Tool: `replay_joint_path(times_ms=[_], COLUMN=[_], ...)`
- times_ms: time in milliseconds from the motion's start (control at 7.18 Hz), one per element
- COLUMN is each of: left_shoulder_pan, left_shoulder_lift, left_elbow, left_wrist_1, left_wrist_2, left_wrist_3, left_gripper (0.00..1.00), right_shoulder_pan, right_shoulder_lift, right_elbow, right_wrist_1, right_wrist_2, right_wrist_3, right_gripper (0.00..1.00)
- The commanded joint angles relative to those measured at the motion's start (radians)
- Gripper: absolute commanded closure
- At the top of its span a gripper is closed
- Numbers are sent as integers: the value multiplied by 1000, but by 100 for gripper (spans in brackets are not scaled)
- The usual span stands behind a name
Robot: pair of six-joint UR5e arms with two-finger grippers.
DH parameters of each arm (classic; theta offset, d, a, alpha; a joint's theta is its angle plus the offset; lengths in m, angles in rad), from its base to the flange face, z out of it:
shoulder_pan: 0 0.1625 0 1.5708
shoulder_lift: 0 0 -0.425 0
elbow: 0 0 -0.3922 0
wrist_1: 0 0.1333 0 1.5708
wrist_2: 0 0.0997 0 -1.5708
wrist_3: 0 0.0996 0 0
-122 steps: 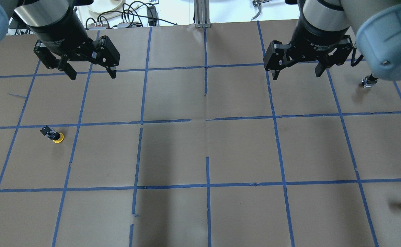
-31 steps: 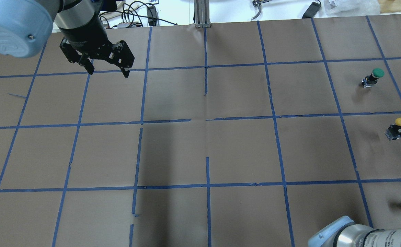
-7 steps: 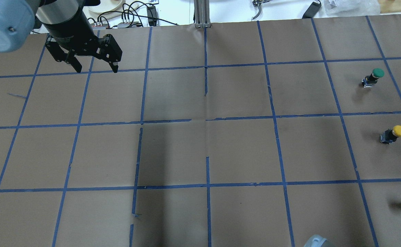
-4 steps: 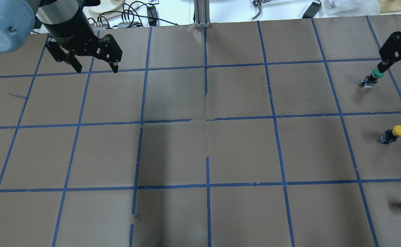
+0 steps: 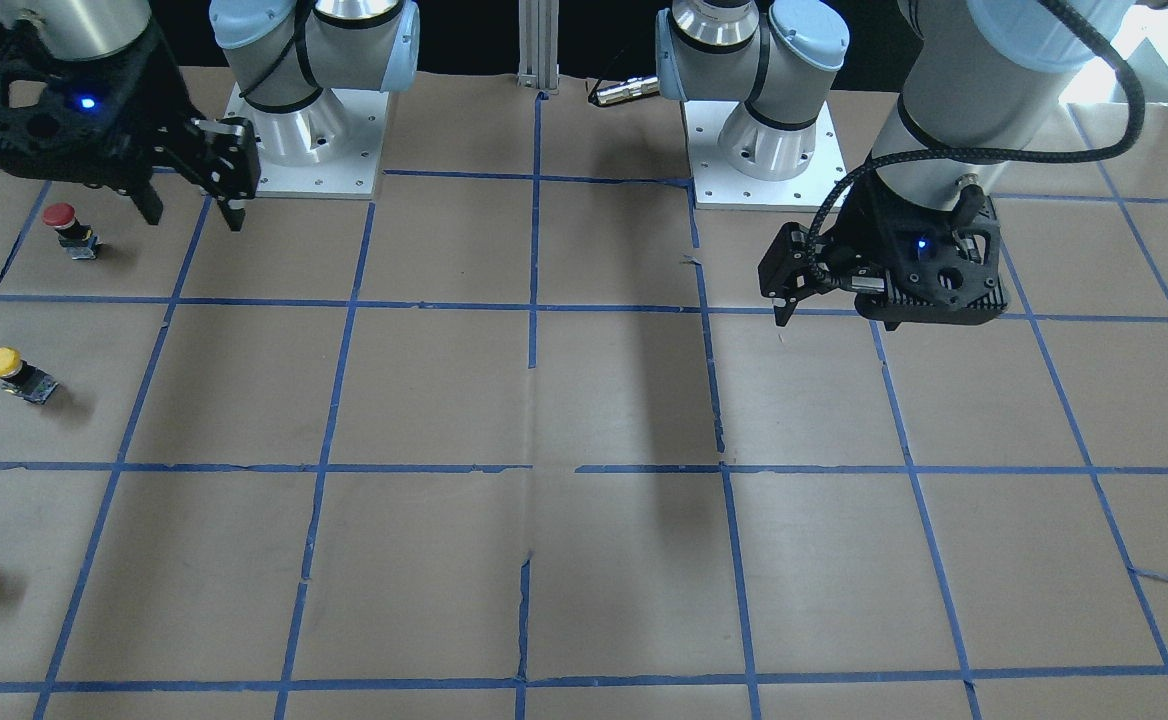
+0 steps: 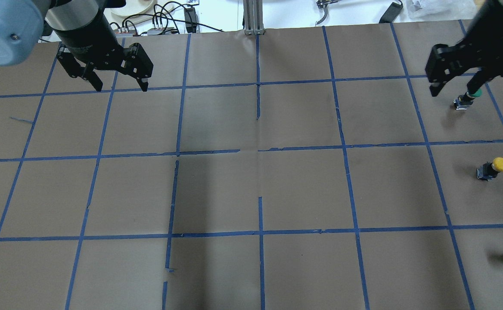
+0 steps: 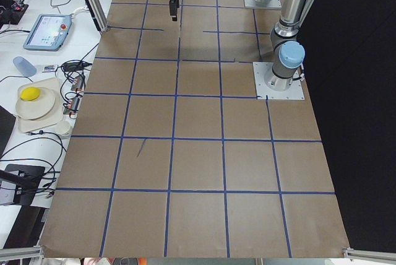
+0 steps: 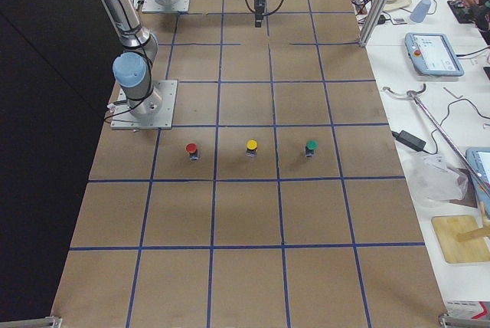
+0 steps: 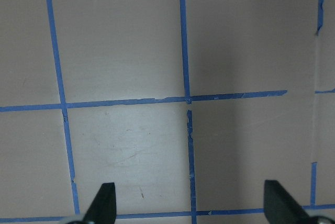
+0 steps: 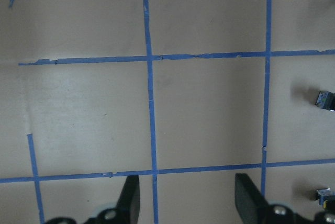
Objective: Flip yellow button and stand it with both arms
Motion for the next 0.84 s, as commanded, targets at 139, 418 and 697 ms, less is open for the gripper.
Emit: replay_joint_path(times_ms=[139,418,697], left_shoulder_pan=[0,0,0], left_shoulder_lift=[0,0,0], left_elbow=[1,1,1], left_wrist_1=[1,1,1], left_wrist_2=[-1,-1,-1], left_wrist_3=[0,0,0], left_gripper=[0,0,0], right_shoulder_pan=[80,78,70], right_shoulder_lift=[20,19,22], right_elbow=[-4,-9,-9], right_wrist_1=[-10,-7,-4], right_wrist_2=[-7,-11,-5], right_wrist_3=[75,62,52], right_gripper=[11,0,0])
